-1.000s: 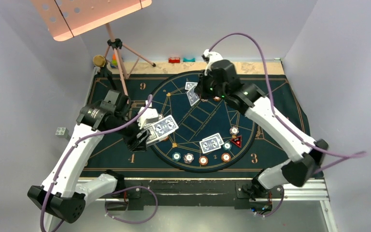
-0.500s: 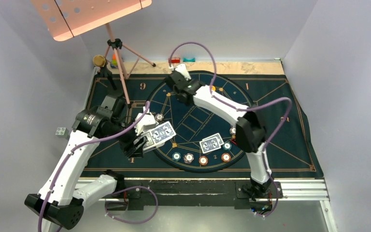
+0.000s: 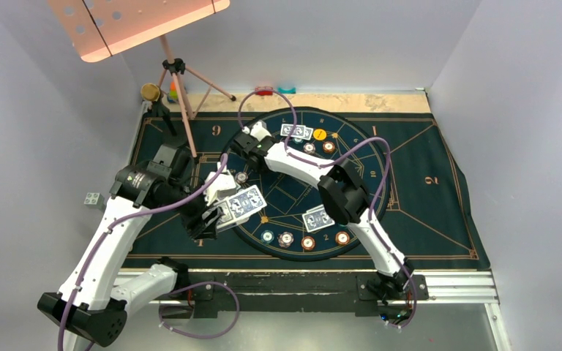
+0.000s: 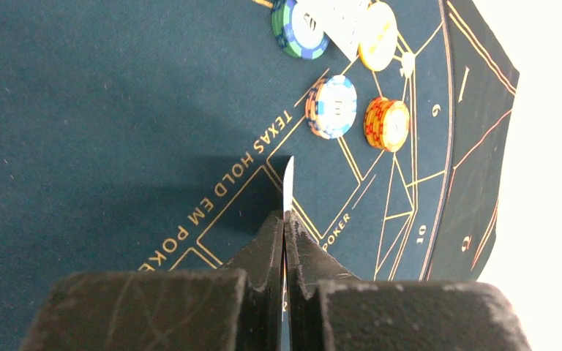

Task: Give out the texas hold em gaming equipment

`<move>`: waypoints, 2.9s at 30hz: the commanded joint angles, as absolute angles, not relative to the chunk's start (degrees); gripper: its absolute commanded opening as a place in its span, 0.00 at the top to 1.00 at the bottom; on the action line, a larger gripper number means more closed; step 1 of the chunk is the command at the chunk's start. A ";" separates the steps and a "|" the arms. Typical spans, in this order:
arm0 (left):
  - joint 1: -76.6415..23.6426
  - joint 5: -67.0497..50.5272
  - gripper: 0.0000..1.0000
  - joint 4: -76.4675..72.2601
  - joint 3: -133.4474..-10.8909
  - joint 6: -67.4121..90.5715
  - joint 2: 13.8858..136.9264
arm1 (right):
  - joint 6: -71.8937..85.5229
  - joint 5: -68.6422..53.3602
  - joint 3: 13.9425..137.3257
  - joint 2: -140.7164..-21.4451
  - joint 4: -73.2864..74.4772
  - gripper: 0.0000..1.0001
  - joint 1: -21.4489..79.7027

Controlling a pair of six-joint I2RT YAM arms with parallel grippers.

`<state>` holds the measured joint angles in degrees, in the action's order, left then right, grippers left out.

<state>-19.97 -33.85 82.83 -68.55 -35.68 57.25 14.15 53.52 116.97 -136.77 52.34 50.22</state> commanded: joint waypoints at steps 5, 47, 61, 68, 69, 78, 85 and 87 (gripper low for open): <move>-20.13 -35.51 1.00 82.61 -69.70 -36.56 57.31 | 14.18 51.91 124.69 -141.51 51.52 1.00 49.86; -20.13 -35.22 1.00 79.62 -69.73 -36.87 59.92 | 34.13 -24.91 80.53 -81.29 23.21 0.08 40.91; -20.13 -35.38 1.00 77.73 -70.93 -35.95 60.94 | 37.88 -37.21 76.40 -85.52 14.21 0.03 45.82; -20.13 -35.29 1.00 77.69 -71.02 -36.01 60.83 | 40.54 -38.29 72.85 -86.84 10.22 0.02 46.14; -20.13 -35.25 1.00 77.69 -71.02 -36.03 60.88 | 40.11 -37.51 72.80 -86.63 11.10 0.02 46.14; -20.13 -35.68 1.00 77.55 -71.19 -35.75 60.81 | 36.01 -30.72 72.44 -84.37 18.90 0.31 46.14; -20.13 -35.83 1.00 77.78 -71.28 -35.77 60.57 | 35.65 -28.66 72.15 -83.15 20.62 0.46 46.14; -20.13 -35.94 1.00 77.96 -71.28 -35.79 60.55 | 35.56 -28.17 72.09 -83.14 21.01 0.49 46.14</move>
<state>-19.97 -33.80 78.91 -68.79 -35.62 61.12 36.86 -30.55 72.31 -85.30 19.79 45.87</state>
